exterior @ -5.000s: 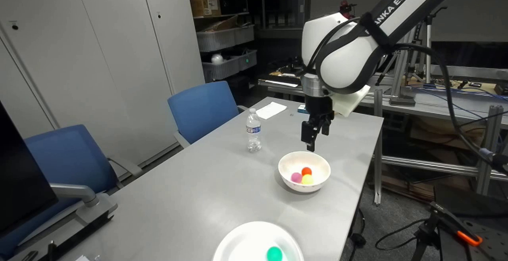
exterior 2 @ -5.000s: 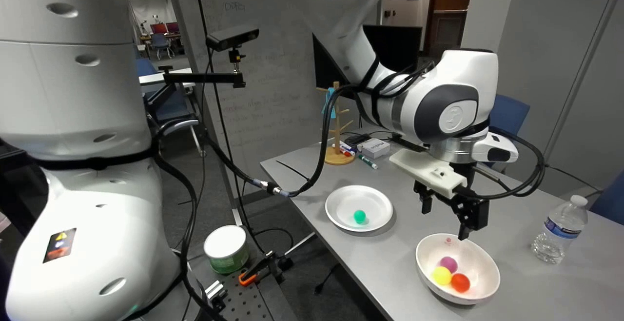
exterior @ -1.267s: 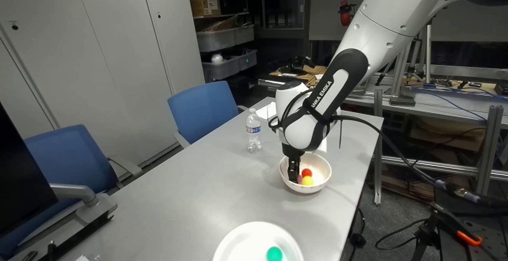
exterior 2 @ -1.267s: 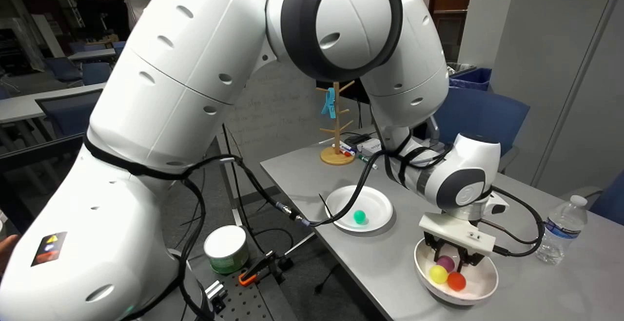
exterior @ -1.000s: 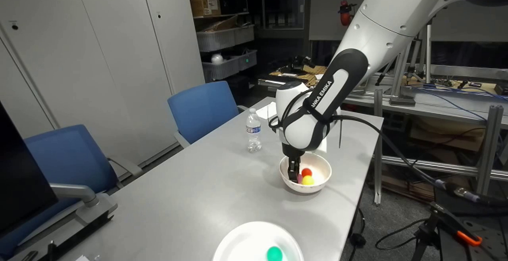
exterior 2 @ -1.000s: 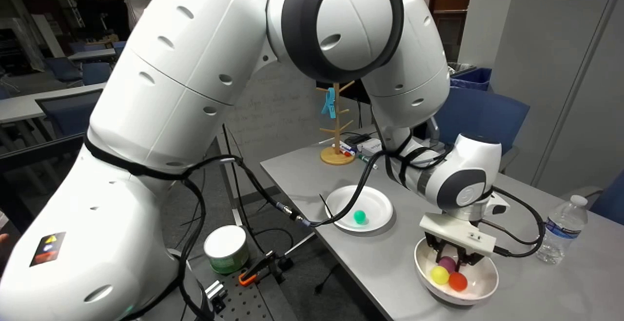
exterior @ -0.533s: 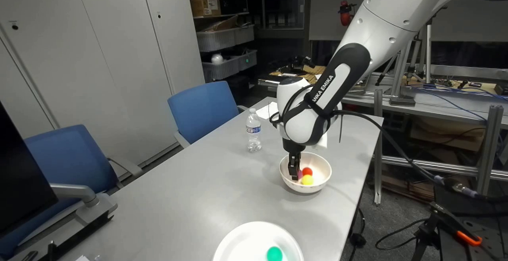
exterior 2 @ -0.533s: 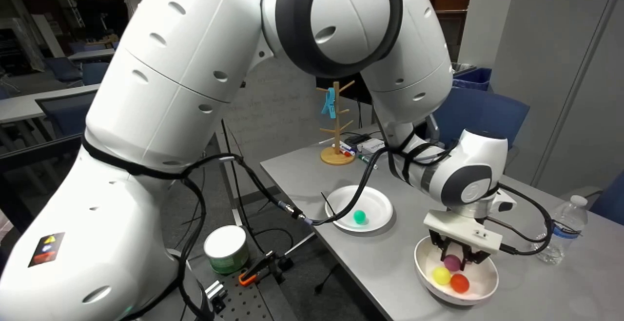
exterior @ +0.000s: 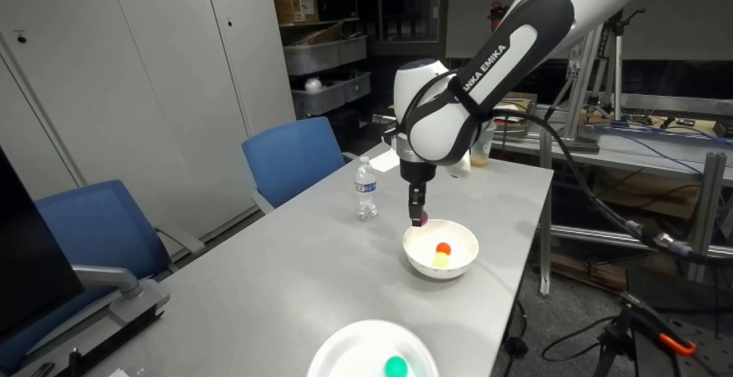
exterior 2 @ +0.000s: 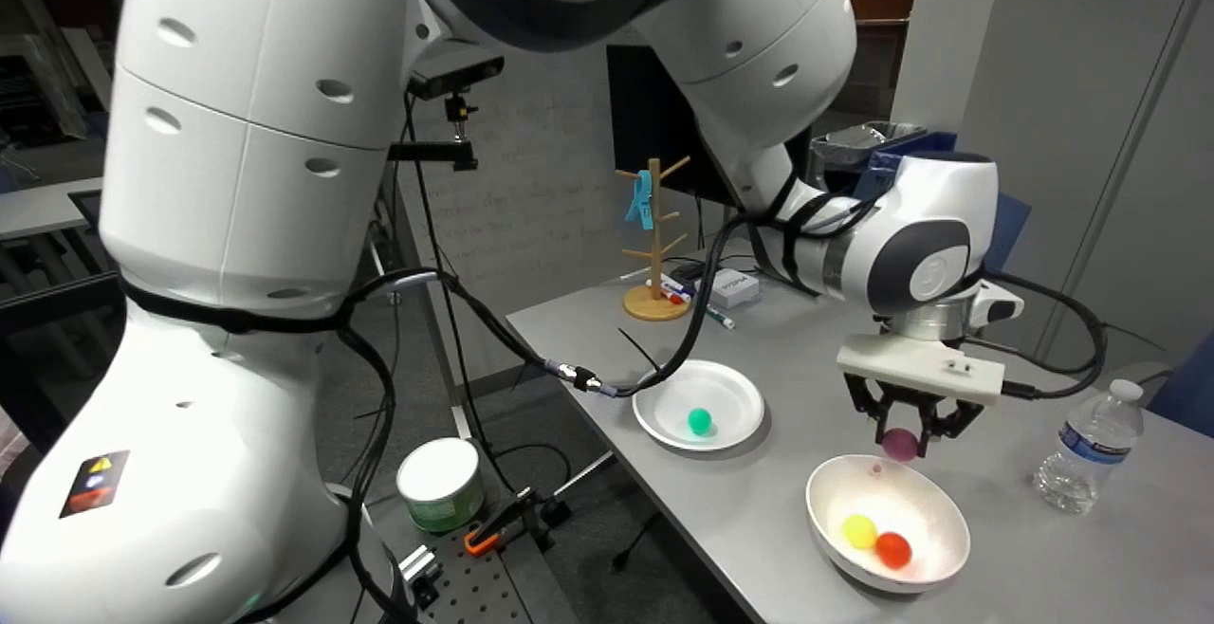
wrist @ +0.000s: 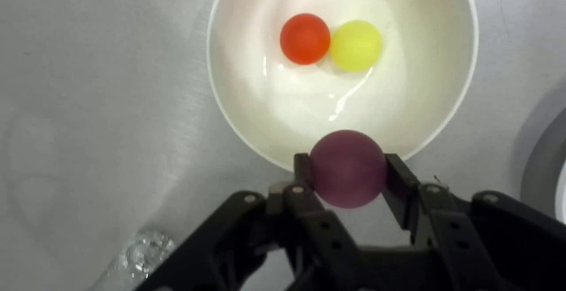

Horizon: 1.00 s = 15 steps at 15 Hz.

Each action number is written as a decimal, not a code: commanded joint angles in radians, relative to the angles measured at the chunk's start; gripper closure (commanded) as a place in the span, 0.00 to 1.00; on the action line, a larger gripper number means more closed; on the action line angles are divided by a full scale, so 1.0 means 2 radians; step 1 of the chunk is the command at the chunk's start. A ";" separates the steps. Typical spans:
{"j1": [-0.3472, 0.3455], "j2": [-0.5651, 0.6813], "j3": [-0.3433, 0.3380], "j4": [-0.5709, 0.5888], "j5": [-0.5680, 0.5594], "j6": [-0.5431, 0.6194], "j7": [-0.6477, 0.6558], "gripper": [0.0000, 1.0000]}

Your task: Put the purple ball in the bowl on the plate

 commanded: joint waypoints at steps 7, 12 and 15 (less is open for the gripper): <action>0.006 -0.054 0.077 -0.015 0.043 0.003 -0.104 0.82; 0.012 -0.036 0.118 -0.012 0.095 -0.001 -0.159 0.82; 0.015 -0.022 0.138 -0.010 0.124 -0.008 -0.189 0.82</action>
